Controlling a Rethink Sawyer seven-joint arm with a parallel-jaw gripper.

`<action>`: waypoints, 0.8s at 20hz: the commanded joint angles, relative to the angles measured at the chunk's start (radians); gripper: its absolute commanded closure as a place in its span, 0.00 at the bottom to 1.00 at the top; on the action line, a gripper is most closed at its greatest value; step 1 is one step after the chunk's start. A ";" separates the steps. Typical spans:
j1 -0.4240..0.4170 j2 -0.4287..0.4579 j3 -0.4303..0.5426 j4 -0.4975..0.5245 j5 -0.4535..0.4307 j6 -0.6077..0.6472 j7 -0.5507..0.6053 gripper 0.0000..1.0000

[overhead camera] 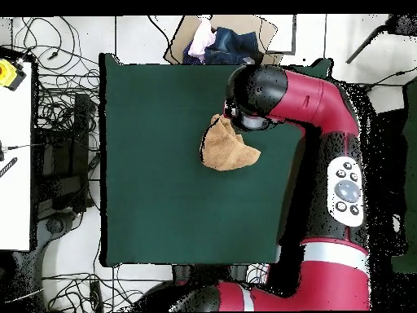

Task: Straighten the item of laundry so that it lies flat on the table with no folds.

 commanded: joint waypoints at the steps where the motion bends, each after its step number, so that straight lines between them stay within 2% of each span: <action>1: -0.042 0.014 0.092 0.175 0.025 -0.104 0.007 0.00; 8: -0.085 0.093 0.161 0.153 -0.004 -0.270 -0.050 0.00; 12: -0.087 0.139 0.179 0.099 -0.025 -0.304 -0.067 0.00; 16: -0.072 0.136 0.165 0.095 -0.050 -0.338 -0.047 0.00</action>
